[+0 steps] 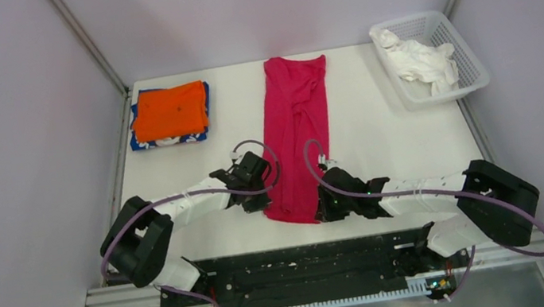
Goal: Fold and stack the t-shirts
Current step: Grab the bottom of the folded rectangular tshirt with both arms
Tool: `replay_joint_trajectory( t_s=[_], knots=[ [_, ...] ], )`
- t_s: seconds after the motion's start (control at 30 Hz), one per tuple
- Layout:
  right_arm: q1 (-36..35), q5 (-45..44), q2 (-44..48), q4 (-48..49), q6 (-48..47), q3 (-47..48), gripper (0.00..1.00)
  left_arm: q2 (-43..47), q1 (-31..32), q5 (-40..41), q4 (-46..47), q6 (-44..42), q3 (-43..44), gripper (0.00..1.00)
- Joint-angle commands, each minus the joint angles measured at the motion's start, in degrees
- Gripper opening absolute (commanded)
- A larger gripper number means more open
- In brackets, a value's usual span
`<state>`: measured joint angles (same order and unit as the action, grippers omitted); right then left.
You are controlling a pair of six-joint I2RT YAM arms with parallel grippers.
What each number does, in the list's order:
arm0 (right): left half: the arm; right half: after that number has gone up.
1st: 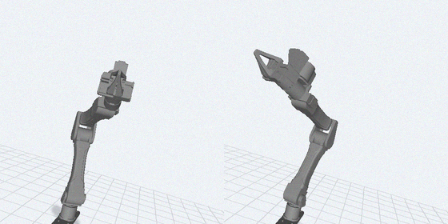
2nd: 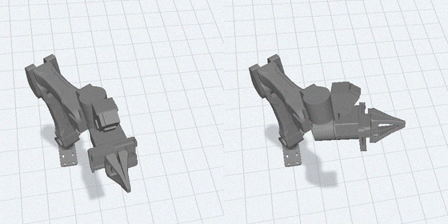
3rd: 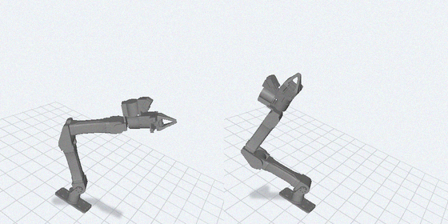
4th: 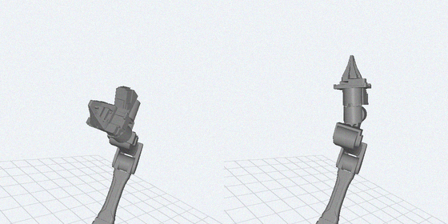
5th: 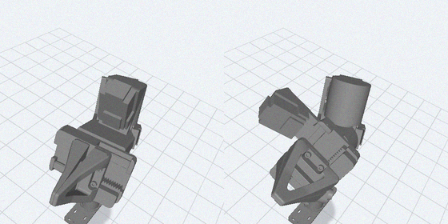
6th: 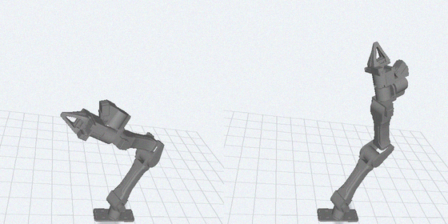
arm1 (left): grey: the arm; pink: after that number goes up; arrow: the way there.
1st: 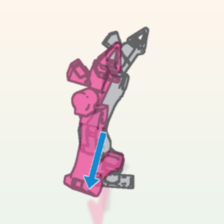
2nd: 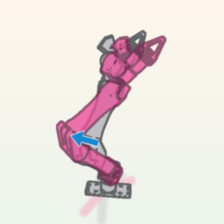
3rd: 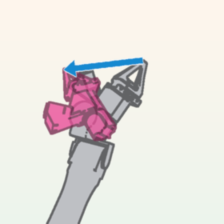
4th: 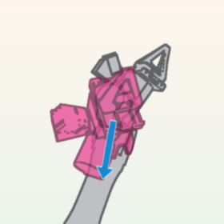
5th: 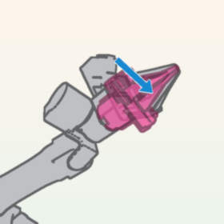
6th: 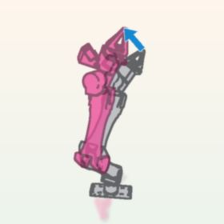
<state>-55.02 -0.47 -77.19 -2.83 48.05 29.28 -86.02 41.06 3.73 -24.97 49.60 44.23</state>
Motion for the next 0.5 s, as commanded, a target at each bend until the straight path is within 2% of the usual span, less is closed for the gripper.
replay_joint_trajectory(
  t_s=[0.0, 0.27, 0.47],
  knots=[
    [-0.7, -3.7, 0.3, -5.5, 1.5, -1.3, 0.00, -0.7, 0.3, 7.1, -9.2, 0.4, -1.9, 0.00],
    [-0.7, 0.9, 8.8, -6.0, 2.1, -7.4, 0.00, 3.2, 0.3, 8.5, -14.0, 1.2, -4.2, 0.00],
    [-1.3, 6.3, 9.9, 1.4, 1.6, -9.9, 0.00, 5.8, 2.0, 1.1, -9.4, 1.7, -7.0, 0.00]
  ],
)
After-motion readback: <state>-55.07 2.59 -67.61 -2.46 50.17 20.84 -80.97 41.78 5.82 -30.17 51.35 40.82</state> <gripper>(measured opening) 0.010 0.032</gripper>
